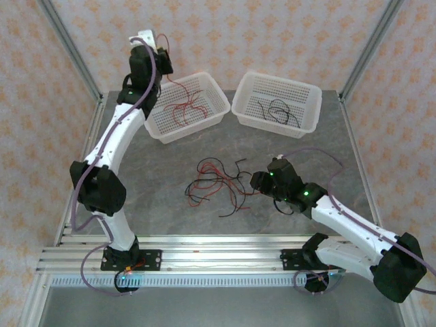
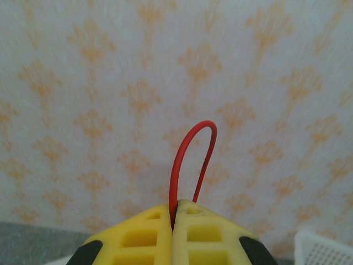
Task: Untangle the cables
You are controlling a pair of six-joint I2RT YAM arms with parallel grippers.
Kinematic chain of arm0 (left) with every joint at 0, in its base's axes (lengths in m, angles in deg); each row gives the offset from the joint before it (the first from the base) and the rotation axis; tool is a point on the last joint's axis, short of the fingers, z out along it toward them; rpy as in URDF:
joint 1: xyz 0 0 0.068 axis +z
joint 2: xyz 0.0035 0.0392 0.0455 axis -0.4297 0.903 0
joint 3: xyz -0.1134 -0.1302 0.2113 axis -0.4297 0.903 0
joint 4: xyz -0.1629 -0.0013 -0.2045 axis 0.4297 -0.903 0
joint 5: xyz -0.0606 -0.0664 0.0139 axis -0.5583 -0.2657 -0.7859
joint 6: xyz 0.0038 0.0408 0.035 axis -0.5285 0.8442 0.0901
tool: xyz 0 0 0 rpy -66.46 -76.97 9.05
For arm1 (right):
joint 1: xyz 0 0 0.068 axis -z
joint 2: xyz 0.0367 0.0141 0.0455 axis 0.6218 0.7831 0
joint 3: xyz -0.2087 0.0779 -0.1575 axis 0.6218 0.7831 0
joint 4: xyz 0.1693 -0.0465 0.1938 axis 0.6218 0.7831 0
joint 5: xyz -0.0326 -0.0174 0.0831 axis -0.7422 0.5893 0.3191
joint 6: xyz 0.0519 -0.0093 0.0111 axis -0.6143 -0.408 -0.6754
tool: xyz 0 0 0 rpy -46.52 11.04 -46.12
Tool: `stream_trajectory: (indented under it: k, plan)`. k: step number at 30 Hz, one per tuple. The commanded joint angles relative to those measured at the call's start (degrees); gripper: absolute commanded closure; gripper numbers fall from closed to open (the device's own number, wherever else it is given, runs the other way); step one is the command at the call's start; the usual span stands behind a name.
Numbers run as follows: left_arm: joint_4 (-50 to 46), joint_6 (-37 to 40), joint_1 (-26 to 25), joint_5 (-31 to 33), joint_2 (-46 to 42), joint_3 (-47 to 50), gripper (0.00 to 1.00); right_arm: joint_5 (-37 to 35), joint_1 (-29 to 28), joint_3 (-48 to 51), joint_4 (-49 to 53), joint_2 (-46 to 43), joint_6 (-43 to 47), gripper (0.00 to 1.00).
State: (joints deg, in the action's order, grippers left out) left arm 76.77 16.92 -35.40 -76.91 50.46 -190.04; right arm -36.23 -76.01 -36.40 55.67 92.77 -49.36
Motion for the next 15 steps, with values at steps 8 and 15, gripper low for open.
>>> stream_trajectory:
  k: [8,15]
  plan:
    - [6.08,-3.87,0.69,-6.3,8.09,7.72,1.0,-1.57,-0.84,0.17,2.45,-0.35,-1.13,0.52]
    - [2.47,-4.01,0.7,-7.26,17.67,4.78,1.0,-1.72,-1.45,0.32,2.49,-0.38,-1.71,0.52]
